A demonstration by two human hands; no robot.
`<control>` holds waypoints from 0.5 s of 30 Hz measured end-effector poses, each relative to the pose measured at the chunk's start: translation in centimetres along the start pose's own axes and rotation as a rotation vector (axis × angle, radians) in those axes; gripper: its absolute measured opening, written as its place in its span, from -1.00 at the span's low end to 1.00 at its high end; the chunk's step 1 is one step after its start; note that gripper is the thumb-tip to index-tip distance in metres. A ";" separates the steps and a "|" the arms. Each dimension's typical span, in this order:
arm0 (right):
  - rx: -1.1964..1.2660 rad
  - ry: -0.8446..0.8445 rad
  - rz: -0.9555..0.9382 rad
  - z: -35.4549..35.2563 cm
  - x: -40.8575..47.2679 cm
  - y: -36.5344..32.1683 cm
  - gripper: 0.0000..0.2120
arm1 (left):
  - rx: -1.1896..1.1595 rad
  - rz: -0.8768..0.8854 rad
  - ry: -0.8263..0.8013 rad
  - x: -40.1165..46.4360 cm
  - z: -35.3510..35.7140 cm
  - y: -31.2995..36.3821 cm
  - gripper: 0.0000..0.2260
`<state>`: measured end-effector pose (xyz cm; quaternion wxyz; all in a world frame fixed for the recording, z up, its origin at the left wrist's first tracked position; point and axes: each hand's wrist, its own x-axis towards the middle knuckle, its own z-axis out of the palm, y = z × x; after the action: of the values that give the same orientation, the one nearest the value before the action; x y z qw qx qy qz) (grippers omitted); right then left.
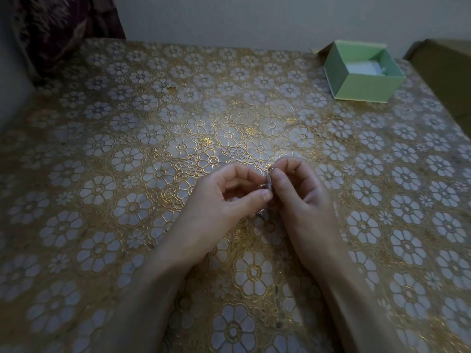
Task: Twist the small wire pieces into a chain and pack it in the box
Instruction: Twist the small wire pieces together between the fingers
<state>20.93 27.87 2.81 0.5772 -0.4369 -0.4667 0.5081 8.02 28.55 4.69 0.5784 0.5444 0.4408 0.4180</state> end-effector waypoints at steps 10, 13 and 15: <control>-0.161 -0.003 -0.090 -0.2 0.1 0.1 -0.91 | 0.211 0.056 0.064 0.0 -0.2 -0.1 -0.93; -0.218 0.003 -0.115 -0.2 0.1 0.1 -0.86 | 0.229 0.044 0.052 -0.1 -0.1 0.0 -0.96; -0.248 0.005 -0.133 -0.3 0.1 0.1 -0.83 | 0.229 0.029 0.031 -0.1 -0.1 0.1 -0.96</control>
<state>21.19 27.97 2.72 0.5521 -0.4743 -0.5526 0.4060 7.87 28.49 4.75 0.4994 0.6068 0.4867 0.3814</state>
